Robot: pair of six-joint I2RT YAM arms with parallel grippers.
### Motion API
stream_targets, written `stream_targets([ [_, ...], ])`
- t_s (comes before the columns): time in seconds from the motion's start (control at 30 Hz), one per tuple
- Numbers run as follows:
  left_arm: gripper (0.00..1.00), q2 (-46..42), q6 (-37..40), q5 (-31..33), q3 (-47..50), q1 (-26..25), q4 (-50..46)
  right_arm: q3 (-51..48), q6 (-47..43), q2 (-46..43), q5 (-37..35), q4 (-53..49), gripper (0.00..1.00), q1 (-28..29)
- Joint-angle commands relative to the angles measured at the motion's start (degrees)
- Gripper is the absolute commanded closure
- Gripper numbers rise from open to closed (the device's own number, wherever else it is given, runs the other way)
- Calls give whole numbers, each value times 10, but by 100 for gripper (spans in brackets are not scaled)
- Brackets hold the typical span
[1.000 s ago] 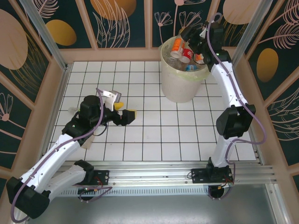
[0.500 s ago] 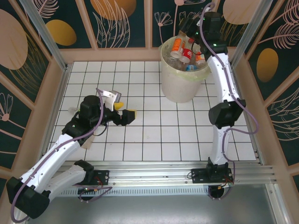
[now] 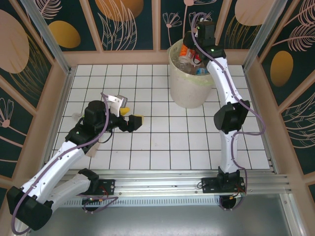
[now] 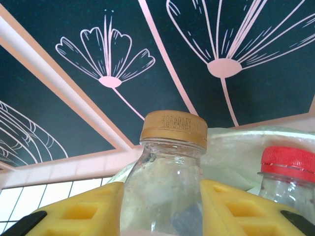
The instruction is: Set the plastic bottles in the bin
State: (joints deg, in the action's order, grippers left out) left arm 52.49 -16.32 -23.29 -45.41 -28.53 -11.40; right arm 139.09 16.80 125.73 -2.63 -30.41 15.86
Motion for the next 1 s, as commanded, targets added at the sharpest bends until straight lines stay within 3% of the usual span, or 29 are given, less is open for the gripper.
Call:
stream_targets([
  [0.0,1,0,-2,3,3,-4,1,-42,-17,-22,-20,-21,59,10],
  [0.23,1,-3,-3,2,4,-4,1,-126,9,-83,16,9,60,11],
  [0.5,1,-1,-4,-2,3,-4,4,-124,81,-106,137,8,60,-13],
  [0.73,1,-8,-3,11,1,-4,2,-89,91,-103,124,-8,55,-19],
  [0.83,1,-11,-3,47,-6,-4,-7,-70,78,-106,112,-14,53,-19],
  [0.97,1,-12,-10,172,-16,-4,-32,-90,42,-135,120,3,51,-15],
])
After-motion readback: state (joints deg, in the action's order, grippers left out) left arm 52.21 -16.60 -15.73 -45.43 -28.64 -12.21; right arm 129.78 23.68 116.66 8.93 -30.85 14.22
